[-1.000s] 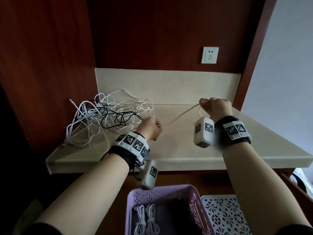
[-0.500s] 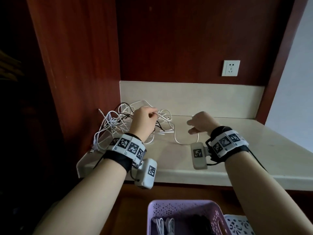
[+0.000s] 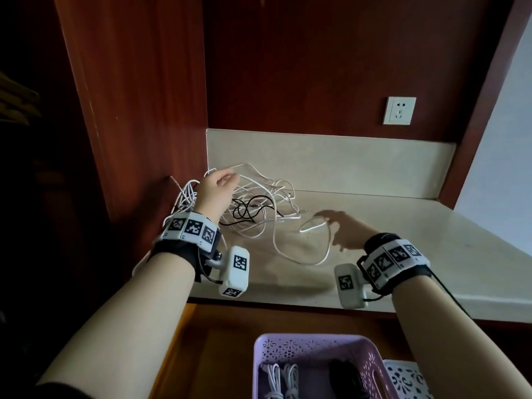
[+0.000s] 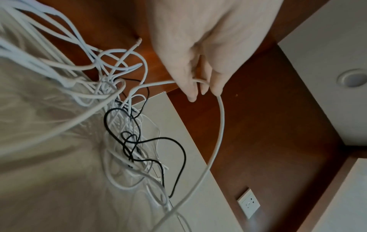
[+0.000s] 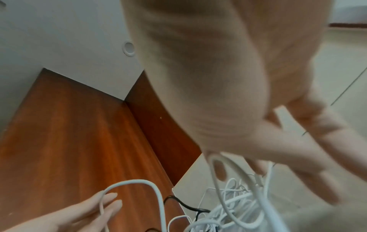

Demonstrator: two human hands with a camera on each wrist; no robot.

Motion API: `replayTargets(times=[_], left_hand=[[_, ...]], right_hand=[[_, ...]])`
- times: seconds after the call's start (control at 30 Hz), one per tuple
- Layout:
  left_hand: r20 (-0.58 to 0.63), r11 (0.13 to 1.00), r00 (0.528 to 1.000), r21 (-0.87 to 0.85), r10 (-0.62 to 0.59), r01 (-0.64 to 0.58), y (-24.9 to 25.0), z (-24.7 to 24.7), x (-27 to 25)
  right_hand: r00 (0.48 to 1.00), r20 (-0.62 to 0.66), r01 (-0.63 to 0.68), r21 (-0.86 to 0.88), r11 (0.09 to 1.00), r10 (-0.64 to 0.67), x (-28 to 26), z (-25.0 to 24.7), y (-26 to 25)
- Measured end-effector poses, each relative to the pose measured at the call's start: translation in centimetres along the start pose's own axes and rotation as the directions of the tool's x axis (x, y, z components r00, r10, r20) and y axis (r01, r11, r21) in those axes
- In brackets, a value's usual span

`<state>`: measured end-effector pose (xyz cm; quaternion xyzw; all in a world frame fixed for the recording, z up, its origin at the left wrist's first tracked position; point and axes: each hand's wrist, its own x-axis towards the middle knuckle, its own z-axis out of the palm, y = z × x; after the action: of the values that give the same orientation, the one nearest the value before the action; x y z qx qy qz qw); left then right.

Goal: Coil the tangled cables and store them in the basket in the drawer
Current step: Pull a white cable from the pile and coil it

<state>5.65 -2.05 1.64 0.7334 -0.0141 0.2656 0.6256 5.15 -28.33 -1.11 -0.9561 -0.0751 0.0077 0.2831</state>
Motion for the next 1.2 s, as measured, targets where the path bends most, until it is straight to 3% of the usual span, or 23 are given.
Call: replayTargets(times=[0.07, 0.17, 0.23, 0.3, 0.37, 0.43, 0.53, 0.6, 0.67, 0.73, 0.8, 0.83, 0.9, 0.97, 1.0, 1.07, 1.13, 1.2], left_hand=[[-0.029, 1.0, 0.999, -0.007, 0.022, -0.022, -0.7, 0.0, 0.2], [-0.005, 0.996, 0.999, -0.079, -0.038, 0.037, -1.3, 0.0, 0.5], [0.001, 0.993, 0.999, -0.109, -0.054, 0.054, -1.2, 0.3, 0.4], [-0.035, 0.99, 0.997, -0.121, -0.073, 0.068, -1.0, 0.5, 0.3], [-0.108, 0.979, 0.988, -0.184, -0.114, 0.093, -0.7, 0.6, 0.5], [-0.176, 0.944, 0.973, -0.319, -0.148, 0.086, -0.2, 0.5, 1.1], [-0.135, 0.874, 0.984, -0.484, -0.12, 0.041, 1.4, 0.9, 1.7], [-0.018, 0.883, 0.996, -0.465, -0.084, 0.066, 2.3, 1.7, 1.6], [0.074, 0.923, 0.994, -0.372, -0.08, 0.102, 2.6, 2.7, 1.2], [0.092, 0.965, 0.995, -0.253, -0.039, 0.062, 2.9, 3.3, 0.1], [0.226, 0.989, 0.974, -0.143, 0.001, 0.032, 3.2, 3.7, -1.0], [0.354, 0.989, 0.935, -0.133, -0.018, 0.069, 3.4, 3.9, -1.7], [0.605, 0.953, 0.789, -0.164, -0.107, 0.255, 3.7, 4.5, -2.9], [0.766, 0.947, 0.629, -0.087, -0.135, 0.309, 4.0, 4.9, -3.8], [0.806, 0.943, 0.578, -0.081, -0.127, 0.321, 4.1, 5.0, -4.2], [0.83, 0.898, 0.547, -0.155, -0.107, 0.411, 4.0, 4.8, -4.7], [0.811, 0.888, 0.582, -0.225, -0.056, 0.4, 3.3, 4.5, -4.6], [0.778, 0.925, 0.628, -0.234, -0.007, 0.299, 2.5, 4.2, -4.4]], right_hand=[[0.988, 0.145, 0.086, -0.23, 0.969, -0.053, -0.6, 0.2, 0.1], [0.977, -0.015, 0.196, -0.312, 0.93, -0.212, -0.5, 0.2, 0.4], [0.956, -0.007, 0.282, -0.272, 0.92, -0.295, -0.4, 0.3, 0.2], [0.966, 0.054, 0.255, -0.346, 0.903, -0.252, -0.4, 0.4, -0.3], [0.985, 0.028, 0.165, -0.403, 0.9, -0.168, -0.6, 0.1, -1.0], [0.982, -0.072, 0.147, -0.303, 0.941, -0.176, -0.3, -0.4, -1.3], [0.919, -0.391, 0.125, 0.174, 0.977, -0.048, 0.1, -1.6, -1.8], [0.867, -0.469, 0.128, 0.534, 0.836, 0.167, 0.4, -2.7, -2.0], [0.907, -0.312, 0.111, 0.823, 0.558, 0.281, 0.6, -3.8, -2.5], [0.967, -0.12, 0.061, 0.965, 0.254, 0.226, 0.5, -4.6, -3.3], [0.985, -0.076, 0.066, 0.995, 0.07, 0.155, 0.2, -4.9, -4.2], [0.989, -0.088, 0.086, 0.996, 0.021, 0.121, 0.1, -4.7, -4.5], [0.992, -0.111, 0.113, 0.993, -0.028, 0.051, -0.1, -4.1, -4.8], [0.993, -0.118, 0.119, 0.992, -0.046, 0.021, -0.1, -3.4, -4.7], [0.992, -0.127, 0.128, 0.99, -0.064, 0.022, -0.2, -3.1, -4.6], [0.986, -0.16, 0.164, 0.979, -0.123, 0.047, -0.3, -2.6, -4.1], [0.975, -0.194, 0.213, 0.953, -0.217, 0.107, -0.6, -2.3, -3.4], [0.959, -0.21, 0.261, 0.919, -0.297, 0.192, -0.8, -1.9, -2.4]])
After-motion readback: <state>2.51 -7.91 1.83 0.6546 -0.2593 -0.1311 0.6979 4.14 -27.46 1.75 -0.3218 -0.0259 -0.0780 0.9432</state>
